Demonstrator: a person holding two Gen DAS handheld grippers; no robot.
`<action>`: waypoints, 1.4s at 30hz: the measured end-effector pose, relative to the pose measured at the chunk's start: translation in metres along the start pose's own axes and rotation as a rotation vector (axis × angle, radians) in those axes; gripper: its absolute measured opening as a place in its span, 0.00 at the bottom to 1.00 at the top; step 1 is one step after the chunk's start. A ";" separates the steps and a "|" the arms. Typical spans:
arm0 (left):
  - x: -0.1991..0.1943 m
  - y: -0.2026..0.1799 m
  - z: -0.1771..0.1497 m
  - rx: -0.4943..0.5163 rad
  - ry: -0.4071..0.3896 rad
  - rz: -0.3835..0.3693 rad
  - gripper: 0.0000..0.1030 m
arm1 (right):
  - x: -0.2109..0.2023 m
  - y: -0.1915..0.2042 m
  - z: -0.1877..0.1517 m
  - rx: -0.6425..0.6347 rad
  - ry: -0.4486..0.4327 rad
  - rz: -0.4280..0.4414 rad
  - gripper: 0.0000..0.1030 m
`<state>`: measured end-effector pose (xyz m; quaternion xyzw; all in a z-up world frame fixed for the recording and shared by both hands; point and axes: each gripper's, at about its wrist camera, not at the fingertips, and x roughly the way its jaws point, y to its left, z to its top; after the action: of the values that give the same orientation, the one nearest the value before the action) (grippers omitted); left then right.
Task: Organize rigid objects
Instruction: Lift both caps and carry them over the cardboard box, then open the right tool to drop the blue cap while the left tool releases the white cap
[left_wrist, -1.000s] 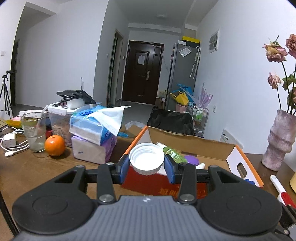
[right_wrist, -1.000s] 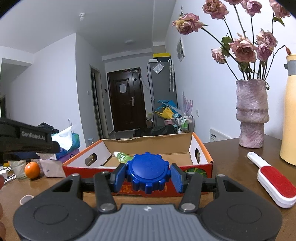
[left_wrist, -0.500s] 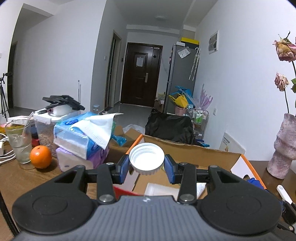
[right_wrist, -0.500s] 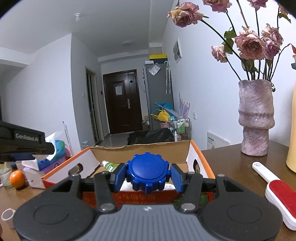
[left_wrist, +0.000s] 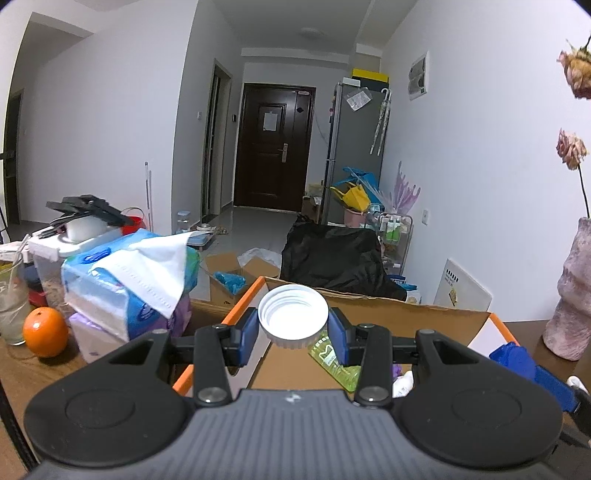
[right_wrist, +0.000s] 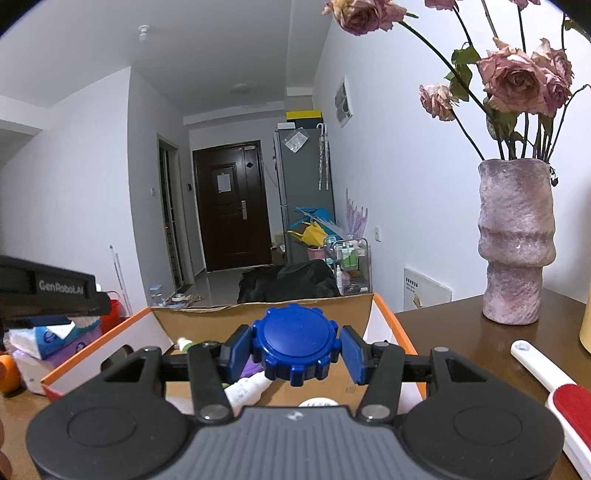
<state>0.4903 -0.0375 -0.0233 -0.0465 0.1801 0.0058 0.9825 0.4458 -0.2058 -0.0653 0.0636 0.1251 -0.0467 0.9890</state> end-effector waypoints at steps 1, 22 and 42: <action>0.002 -0.002 0.000 0.005 0.000 0.002 0.40 | 0.003 -0.001 0.001 0.002 0.002 -0.004 0.50; 0.040 -0.015 -0.011 0.066 0.062 0.017 0.40 | 0.035 -0.002 0.003 -0.013 0.075 -0.033 0.50; 0.035 -0.009 -0.010 0.046 0.038 0.053 1.00 | 0.035 -0.003 -0.002 -0.039 0.061 -0.085 0.99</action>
<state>0.5200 -0.0470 -0.0440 -0.0192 0.1998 0.0269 0.9793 0.4786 -0.2117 -0.0762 0.0404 0.1585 -0.0843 0.9829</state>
